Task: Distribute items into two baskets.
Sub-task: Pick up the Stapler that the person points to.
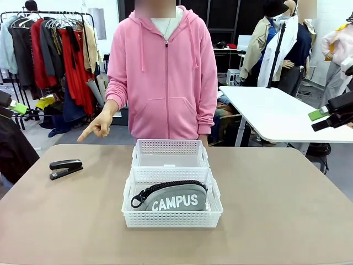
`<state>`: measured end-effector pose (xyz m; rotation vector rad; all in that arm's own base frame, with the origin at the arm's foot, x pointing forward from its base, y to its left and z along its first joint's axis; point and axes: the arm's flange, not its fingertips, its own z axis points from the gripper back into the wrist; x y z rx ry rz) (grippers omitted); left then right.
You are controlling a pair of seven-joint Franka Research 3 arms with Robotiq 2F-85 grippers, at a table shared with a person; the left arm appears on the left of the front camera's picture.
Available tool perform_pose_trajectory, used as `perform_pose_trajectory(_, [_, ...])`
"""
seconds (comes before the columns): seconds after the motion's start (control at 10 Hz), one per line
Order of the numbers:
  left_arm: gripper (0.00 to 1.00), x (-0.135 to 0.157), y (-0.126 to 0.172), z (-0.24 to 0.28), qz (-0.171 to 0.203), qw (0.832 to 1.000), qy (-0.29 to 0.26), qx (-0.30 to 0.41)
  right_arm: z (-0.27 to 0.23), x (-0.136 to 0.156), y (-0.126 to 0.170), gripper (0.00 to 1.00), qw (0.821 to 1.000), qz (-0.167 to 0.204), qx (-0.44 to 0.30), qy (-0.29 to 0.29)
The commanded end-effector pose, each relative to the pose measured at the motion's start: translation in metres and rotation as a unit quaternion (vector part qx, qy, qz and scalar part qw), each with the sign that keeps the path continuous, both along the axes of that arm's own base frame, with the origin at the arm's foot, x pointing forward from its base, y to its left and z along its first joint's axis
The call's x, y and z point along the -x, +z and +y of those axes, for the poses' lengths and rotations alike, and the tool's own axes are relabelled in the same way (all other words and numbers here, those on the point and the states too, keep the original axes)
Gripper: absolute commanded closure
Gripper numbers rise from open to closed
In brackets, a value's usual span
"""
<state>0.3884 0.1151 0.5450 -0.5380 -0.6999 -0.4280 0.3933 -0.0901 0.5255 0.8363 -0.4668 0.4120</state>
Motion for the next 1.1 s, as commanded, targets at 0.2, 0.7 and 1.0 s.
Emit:
perform_pose_trajectory(0.2, [0.00,0.000,0.000,0.001,-0.008,1.000,-0.006,0.006,0.000,-0.001,-0.001,0.00,1.000,0.001,0.004,0.001])
perform_pose_trajectory(0.7, [0.00,-0.035,-0.002,-0.007,0.022,0.999,-0.006,-0.029,0.000,-0.001,-0.001,0.00,1.000,0.001,0.004,0.001])
perform_pose_trajectory(1.0, [0.00,-0.083,-0.007,-0.021,0.045,0.996,-0.025,-0.067,0.000,-0.001,-0.001,0.00,1.000,0.001,0.004,0.001])
